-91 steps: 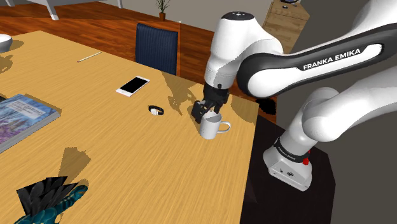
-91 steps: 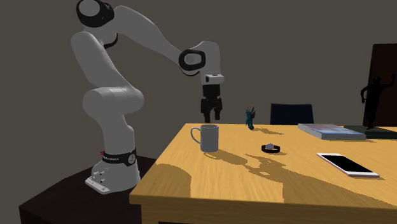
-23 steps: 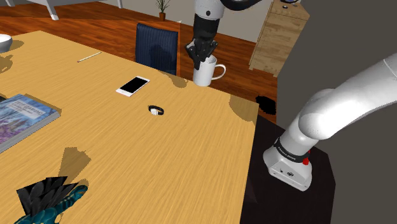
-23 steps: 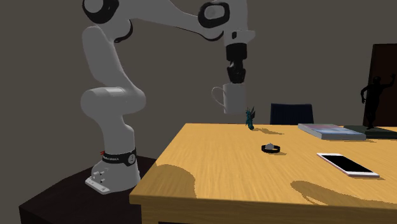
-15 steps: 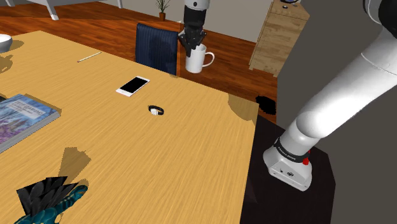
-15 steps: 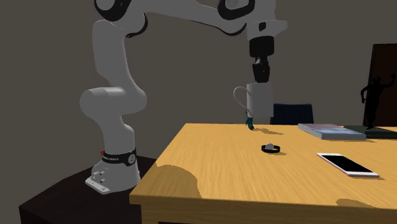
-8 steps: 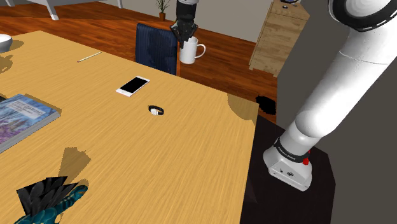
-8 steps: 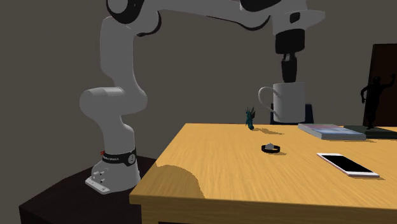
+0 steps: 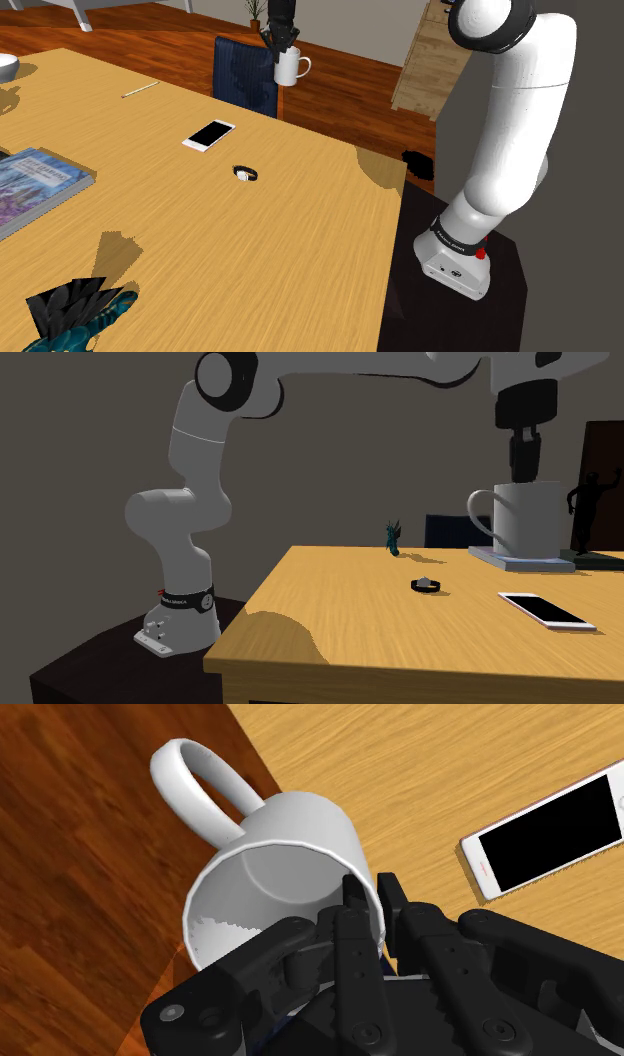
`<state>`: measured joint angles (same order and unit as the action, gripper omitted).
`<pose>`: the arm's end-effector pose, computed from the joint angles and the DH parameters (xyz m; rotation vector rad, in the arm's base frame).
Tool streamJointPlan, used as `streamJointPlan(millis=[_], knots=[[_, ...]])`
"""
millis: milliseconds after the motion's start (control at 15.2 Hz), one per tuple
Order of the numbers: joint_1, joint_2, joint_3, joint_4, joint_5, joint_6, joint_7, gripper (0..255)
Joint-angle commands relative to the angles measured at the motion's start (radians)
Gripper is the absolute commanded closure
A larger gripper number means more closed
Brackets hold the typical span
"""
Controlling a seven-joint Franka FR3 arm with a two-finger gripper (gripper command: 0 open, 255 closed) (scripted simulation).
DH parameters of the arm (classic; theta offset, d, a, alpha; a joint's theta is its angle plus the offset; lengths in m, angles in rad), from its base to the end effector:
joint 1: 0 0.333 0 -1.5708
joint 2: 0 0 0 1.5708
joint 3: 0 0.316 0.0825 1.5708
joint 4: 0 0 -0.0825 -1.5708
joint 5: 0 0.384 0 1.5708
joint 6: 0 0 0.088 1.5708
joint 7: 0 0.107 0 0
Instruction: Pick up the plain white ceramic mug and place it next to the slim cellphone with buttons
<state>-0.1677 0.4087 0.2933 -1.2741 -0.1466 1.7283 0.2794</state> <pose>0.6820 0.0332 0.5352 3.1117 -0.2522 0.1040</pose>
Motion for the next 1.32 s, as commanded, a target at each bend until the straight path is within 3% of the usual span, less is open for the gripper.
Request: streamJointPlan(millis=[0, 1254], knots=[[0.002, 0.024, -0.003, 0.018, -0.006, 0.006, -0.002, 255], [-0.014, 0.033, -0.01, -0.226, -0.015, 0.257, 0.016, 255]])
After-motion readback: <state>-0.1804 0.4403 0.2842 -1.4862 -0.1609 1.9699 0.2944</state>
